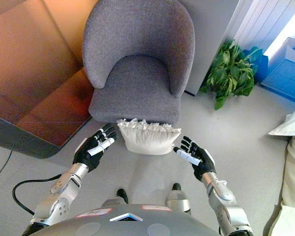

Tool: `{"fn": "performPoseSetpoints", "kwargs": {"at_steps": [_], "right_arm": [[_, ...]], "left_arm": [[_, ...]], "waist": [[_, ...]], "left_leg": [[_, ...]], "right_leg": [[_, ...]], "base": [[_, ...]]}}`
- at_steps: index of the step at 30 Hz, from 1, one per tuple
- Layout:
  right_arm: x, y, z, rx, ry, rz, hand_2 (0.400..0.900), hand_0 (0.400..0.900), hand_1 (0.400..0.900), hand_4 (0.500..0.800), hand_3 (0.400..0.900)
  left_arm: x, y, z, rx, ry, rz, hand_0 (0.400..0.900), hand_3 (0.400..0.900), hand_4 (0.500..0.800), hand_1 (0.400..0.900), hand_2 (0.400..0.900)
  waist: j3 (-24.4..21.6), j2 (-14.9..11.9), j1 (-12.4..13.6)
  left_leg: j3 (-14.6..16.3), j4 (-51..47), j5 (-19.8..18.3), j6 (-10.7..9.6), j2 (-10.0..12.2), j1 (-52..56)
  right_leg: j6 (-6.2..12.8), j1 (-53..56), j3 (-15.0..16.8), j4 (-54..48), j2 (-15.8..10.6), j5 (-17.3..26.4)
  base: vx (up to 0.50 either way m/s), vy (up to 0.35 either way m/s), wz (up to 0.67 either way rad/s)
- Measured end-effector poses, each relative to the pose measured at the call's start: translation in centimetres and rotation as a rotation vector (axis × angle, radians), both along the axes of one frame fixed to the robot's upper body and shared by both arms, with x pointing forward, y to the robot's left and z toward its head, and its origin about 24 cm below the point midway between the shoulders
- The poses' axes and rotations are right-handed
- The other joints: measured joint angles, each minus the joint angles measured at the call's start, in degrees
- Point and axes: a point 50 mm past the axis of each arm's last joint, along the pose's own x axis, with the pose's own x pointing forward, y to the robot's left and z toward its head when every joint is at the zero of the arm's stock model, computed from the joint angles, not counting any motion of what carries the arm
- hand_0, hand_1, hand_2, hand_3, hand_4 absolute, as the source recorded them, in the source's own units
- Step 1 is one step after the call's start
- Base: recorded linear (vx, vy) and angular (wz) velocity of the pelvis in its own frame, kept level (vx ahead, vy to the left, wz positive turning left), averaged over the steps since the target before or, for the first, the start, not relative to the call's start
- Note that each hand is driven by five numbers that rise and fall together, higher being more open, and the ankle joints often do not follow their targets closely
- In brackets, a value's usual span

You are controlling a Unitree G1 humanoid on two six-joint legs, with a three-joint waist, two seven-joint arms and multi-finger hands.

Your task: Pick up the pillow and put it on the sofa.

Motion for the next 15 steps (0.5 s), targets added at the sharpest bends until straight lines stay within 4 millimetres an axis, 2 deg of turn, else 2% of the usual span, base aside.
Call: {"fn": "performPoseSetpoints", "kwargs": {"at_steps": [15], "right_arm": [[0.08,0.11,0.01,0.008,-0.006,-0.046,0.9,0.9,0.9,0.8,0.9]], "left_arm": [[-0.02,-0.09,-0.02,-0.007,-0.001,-0.005,0.9,0.9,0.8,0.9,0.9]], "waist": [[-0.28,-0.32,0.02]], "left_leg": [[-0.04,0.0,0.0,0.0,-0.01,-0.02]], "right_leg": [[-0.01,0.0,0.0,0.0,0.01,0.0]], "base": [[-0.01,0.0,0.0]]}}
